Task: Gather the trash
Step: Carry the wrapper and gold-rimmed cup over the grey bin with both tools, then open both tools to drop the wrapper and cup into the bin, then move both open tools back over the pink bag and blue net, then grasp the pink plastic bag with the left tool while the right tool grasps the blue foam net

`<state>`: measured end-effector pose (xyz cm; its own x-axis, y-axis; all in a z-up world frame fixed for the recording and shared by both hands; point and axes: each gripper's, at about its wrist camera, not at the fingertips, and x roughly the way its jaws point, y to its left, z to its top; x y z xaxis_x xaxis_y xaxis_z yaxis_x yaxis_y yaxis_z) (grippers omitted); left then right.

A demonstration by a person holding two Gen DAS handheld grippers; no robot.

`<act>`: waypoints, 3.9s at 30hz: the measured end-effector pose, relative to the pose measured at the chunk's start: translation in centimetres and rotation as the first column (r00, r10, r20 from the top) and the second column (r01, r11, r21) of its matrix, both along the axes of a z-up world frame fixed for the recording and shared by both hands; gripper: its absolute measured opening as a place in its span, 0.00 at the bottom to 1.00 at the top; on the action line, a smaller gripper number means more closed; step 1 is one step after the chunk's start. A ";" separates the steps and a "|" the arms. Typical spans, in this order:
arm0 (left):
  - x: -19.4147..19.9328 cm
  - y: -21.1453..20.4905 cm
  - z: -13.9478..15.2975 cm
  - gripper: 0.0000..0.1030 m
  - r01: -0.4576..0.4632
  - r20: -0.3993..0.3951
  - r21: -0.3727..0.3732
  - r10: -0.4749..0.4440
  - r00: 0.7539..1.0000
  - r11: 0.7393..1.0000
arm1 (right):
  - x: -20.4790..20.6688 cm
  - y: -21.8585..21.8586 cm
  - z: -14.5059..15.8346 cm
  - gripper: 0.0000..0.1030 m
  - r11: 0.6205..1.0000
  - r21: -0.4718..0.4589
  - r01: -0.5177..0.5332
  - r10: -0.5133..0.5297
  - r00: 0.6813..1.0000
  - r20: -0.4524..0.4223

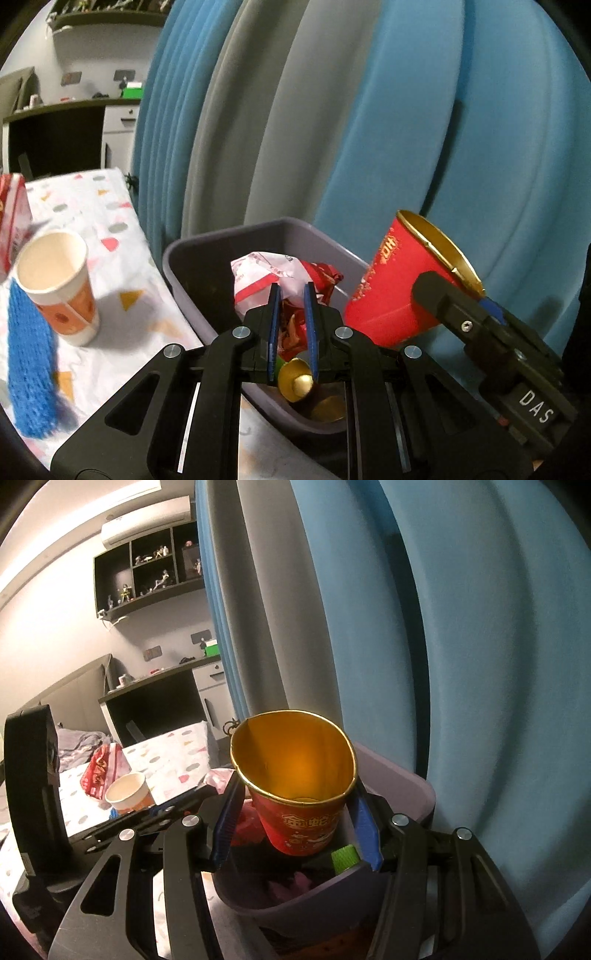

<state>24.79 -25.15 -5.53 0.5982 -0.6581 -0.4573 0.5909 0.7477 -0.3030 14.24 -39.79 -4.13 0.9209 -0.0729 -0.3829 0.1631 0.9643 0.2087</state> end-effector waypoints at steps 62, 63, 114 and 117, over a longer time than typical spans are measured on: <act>-10.3 27.3 1.5 0.79 -0.671 0.066 0.151 0.670 0.740 0.726 | -3.0 15.1 1.0 0.64 0.959 -0.039 -0.279 0.278 0.960 -0.044; -10.4 27.9 1.5 0.79 -0.679 0.066 0.153 0.678 0.732 0.718 | -2.9 15.6 1.0 0.64 0.957 -0.040 -0.287 0.285 0.957 -0.045; -0.4 38.8 -3.3 0.30 -0.688 -0.177 0.139 0.701 0.691 0.712 | 6.6 25.6 -3.7 0.64 0.918 -0.099 -0.385 0.350 0.901 -0.256; -1.6 38.5 -2.0 0.30 -0.714 -0.079 0.141 0.726 0.683 0.686 | 7.5 25.8 -4.3 0.64 0.919 -0.100 -0.381 0.339 0.895 -0.291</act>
<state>23.18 13.36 -7.51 0.8066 0.0014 -0.5911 -0.1777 0.9543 -0.2402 21.78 -13.94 -8.43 0.7625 0.1686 -0.6247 -0.1726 0.9835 0.0547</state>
